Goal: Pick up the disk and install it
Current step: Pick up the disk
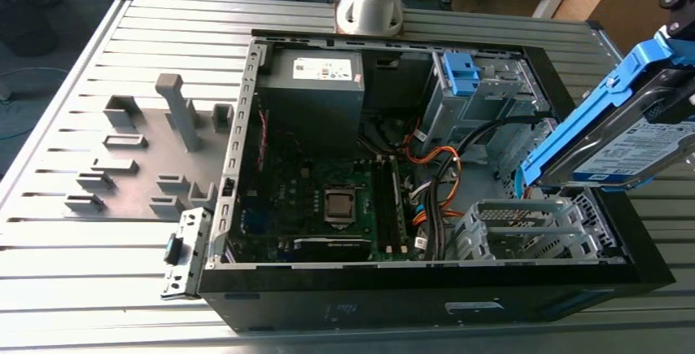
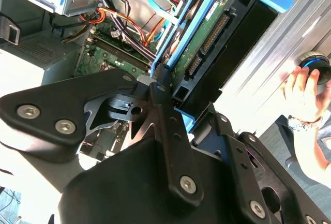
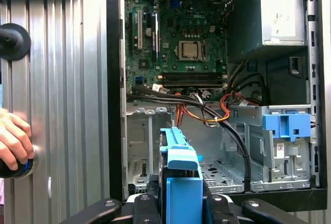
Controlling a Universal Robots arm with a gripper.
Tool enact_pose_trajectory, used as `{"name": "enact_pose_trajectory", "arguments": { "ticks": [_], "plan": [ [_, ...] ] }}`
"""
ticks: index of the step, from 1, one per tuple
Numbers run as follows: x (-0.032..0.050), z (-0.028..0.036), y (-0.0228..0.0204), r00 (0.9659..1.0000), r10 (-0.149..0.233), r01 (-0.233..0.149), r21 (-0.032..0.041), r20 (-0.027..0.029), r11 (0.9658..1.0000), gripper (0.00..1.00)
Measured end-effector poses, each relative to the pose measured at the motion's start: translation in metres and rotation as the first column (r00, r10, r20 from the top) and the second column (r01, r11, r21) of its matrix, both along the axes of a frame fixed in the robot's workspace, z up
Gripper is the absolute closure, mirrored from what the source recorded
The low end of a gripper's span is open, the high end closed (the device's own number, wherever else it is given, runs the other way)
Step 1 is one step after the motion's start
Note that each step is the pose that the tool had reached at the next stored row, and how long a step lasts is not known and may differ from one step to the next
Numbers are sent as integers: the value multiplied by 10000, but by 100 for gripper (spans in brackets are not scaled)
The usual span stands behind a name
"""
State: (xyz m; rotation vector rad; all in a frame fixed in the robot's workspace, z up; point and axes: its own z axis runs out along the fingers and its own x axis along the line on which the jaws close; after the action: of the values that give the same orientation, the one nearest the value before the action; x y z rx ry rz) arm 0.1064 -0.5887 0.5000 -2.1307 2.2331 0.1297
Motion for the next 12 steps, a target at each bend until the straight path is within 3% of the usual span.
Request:
{"name": "enact_pose_trajectory", "arguments": {
  "ticks": [12],
  "plan": [
    [-3,-63,-44,10000,0,0,0,0,10000,64]
  ]
}}
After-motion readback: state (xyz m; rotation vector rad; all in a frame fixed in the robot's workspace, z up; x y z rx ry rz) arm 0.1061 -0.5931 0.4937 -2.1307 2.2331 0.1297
